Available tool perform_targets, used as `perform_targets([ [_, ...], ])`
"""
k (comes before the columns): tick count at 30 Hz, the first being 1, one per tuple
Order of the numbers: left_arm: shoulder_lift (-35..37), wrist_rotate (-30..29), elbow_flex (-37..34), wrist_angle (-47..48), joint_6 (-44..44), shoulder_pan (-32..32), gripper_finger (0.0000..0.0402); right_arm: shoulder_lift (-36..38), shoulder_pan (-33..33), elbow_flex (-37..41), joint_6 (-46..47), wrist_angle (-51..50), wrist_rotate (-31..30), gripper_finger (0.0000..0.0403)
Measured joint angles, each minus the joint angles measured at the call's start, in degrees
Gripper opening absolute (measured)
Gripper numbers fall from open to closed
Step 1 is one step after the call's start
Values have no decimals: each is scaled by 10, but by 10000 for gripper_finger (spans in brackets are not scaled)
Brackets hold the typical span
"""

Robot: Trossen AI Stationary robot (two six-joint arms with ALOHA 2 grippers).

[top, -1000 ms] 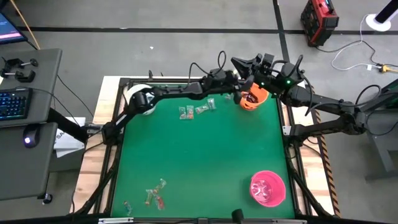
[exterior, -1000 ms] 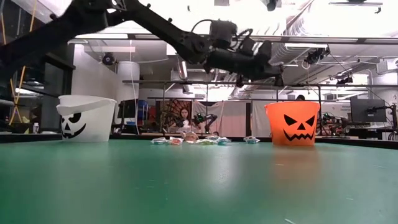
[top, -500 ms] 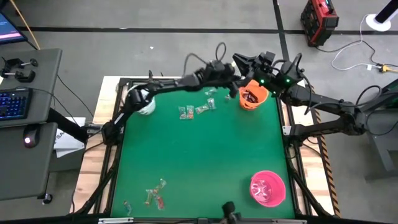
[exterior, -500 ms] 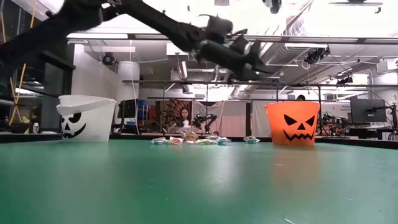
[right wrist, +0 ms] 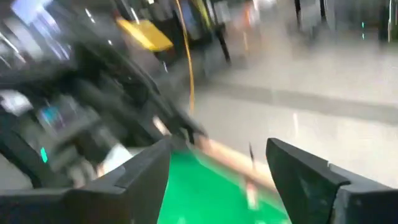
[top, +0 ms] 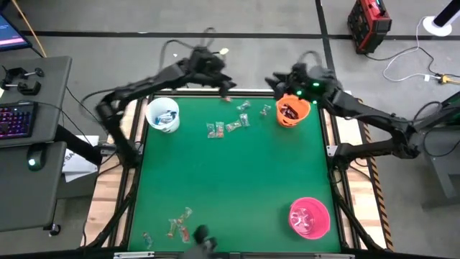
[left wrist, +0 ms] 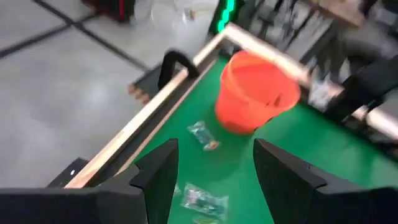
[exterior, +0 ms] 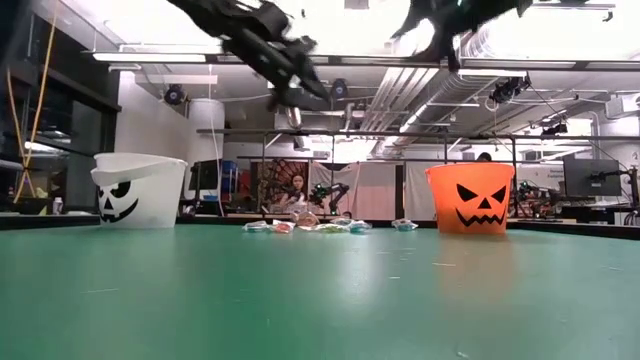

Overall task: Sort candy by brand, put in halloween buckets
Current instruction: Put the blue gummy into the pink bucket

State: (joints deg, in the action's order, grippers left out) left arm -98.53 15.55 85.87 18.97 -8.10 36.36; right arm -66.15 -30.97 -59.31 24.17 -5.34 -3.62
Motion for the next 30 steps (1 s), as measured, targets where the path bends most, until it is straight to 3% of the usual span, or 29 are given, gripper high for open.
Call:
perform_targets([
  [3, 105, -7, -101, -65, -40, 1, 197, -50, -6, 0, 22, -73, 49, 263],
  [6, 199, -20, -174, -109, -70, -7, 197, -121, 2, 0, 34, -82, 80, 263],
  [13, 344, -108, -253, -115, -97, -31, 197, -256, 29, 0, 58, -77, 84, 263],
  [21, 382, -122, -253, -112, -92, -32, 197, -343, 60, -1, 92, -48, 31, 263],
  [30, 382, -117, -253, -98, -83, -31, 197, -434, 70, -97, 83, -104, -43, 263],
])
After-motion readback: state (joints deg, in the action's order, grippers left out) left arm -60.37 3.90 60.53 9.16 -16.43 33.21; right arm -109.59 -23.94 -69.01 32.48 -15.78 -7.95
